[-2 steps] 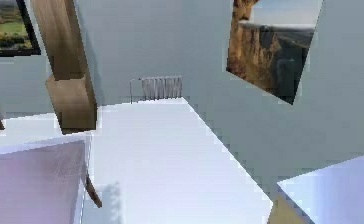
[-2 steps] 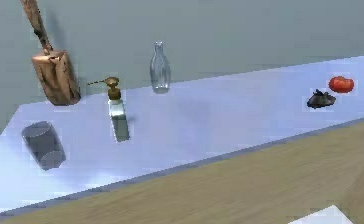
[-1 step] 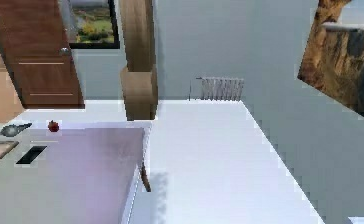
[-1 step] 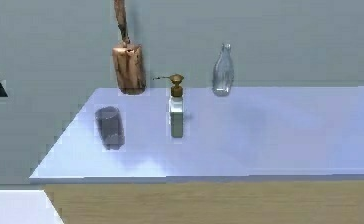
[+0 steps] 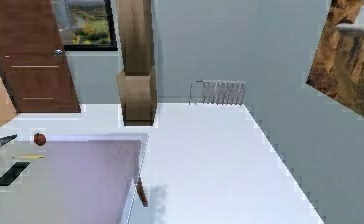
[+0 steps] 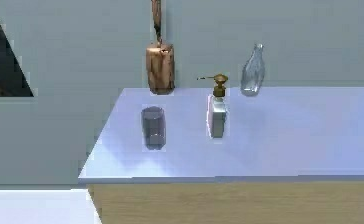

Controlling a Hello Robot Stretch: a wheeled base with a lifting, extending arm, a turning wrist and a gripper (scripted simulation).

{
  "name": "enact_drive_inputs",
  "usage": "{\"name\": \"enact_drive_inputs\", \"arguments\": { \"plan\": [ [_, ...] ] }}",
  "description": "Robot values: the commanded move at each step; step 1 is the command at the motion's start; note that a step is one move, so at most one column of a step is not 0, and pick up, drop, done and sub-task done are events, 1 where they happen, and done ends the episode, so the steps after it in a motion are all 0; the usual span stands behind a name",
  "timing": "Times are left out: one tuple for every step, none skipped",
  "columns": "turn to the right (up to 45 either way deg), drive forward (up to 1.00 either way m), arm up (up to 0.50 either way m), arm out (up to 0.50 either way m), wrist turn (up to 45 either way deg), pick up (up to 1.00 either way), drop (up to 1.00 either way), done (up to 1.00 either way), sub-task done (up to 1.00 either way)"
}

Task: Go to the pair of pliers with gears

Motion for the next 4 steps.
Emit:
{"name": "enact_drive_inputs", "arguments": {
  "plan": [
    [0.0, 1.0, 0.0, 0.0, 0.0, 0.0, 0.0, 0.0, 0.0],
    [0.0, 0.5, 0.0, 0.0, 0.0, 0.0, 0.0, 0.0, 0.0],
    [-45.0, 0.0, 0.0, 0.0, 0.0, 0.0, 0.0, 0.0, 0.0],
    [-27.0, 0.0, 0.0, 0.0, 0.0, 0.0, 0.0, 0.0, 0.0]
  ]
}}
